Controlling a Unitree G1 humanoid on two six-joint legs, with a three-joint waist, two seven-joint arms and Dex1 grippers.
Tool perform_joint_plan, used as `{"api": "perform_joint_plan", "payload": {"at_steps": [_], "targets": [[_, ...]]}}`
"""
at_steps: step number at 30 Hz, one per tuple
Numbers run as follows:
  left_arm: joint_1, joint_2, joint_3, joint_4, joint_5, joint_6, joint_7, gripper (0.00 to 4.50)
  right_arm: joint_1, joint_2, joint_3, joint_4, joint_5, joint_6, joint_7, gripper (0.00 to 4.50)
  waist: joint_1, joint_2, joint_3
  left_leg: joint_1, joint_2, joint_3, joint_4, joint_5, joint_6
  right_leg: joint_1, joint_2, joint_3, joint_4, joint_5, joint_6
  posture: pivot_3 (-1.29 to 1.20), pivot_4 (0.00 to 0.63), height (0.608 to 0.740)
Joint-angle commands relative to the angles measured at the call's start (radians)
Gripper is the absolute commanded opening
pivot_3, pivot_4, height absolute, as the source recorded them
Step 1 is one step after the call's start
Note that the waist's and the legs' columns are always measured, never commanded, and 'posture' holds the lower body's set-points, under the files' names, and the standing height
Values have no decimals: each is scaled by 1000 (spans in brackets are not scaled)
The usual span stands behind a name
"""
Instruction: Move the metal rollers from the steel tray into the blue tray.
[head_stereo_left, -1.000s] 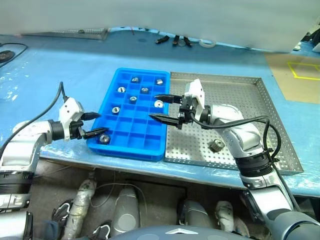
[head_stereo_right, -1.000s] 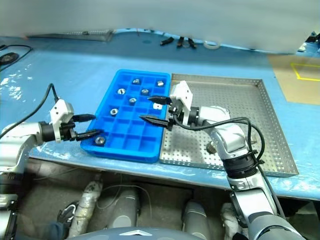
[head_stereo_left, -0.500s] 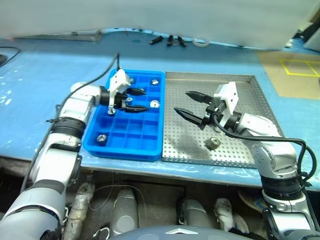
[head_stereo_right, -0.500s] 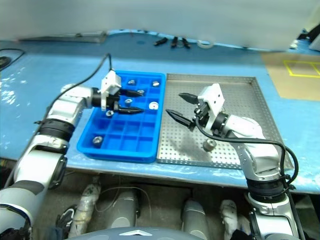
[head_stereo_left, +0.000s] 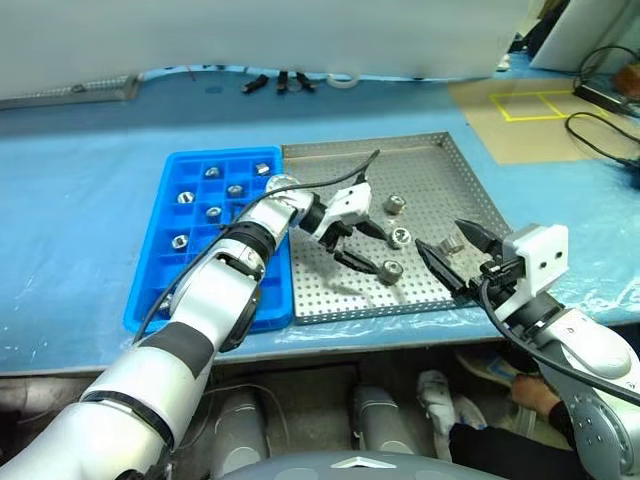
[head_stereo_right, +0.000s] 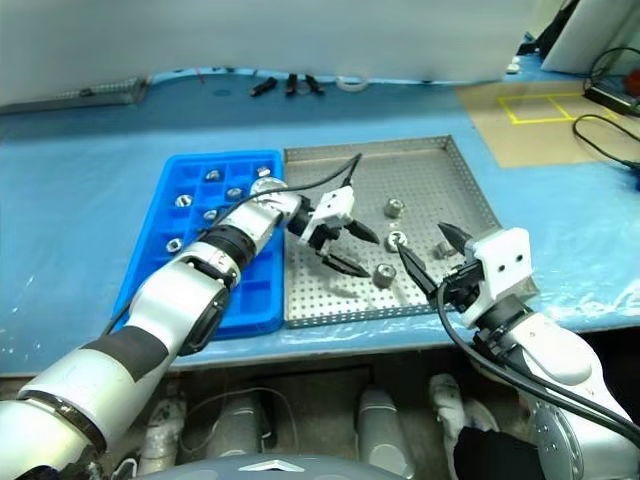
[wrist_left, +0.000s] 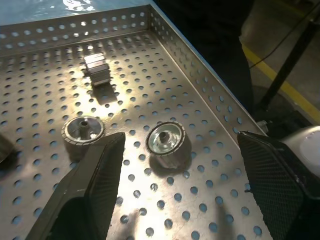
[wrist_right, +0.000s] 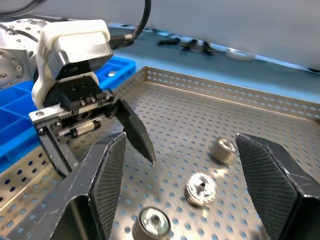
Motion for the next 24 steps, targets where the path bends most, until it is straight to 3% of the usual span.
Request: {"api": "perform_joint_plan", "payload": {"at_steps": [1, 5, 10, 14, 24], "targets": [[-25, -29, -9, 21, 52, -25, 54, 3764, 46, 19, -40, -83, 13, -3, -49, 3689, -13, 0, 0, 0, 0, 0, 1, -1, 2, 2, 0, 0, -1, 0, 1, -754, 150, 740], [-24, -86, -24, 46, 130, -15, 291, 3764, 100, 27, -46, -109, 3, -13, -75, 3689, -31, 0, 0, -1, -2, 1, 12, -8, 12, 8, -2, 0, -6, 1, 2, -774, 150, 740], [-13, -126, -3, 56, 141, 13, 315, 3764, 137, 28, -58, -123, 4, -23, -92, 3689, -62, 0, 0, -3, -12, 2, 14, -12, 17, 8, -10, 0, -8, 0, 3, -784, 150, 740], [5, -140, -13, 61, 165, 27, 331, 4457, 149, 24, -61, -122, 4, -29, -100, 3689, -97, 0, 0, -3, -16, 3, 15, -14, 21, 9, -16, 0, -8, -1, 7, -782, 150, 740], [21, -103, -24, 70, 223, 80, 297, 4457, 144, 22, -27, -100, -7, -39, -102, 3689, -166, 1, 0, -17, -18, -1, 26, -20, 31, 8, -22, -9, -10, -3, 10, -765, 150, 740]]}}
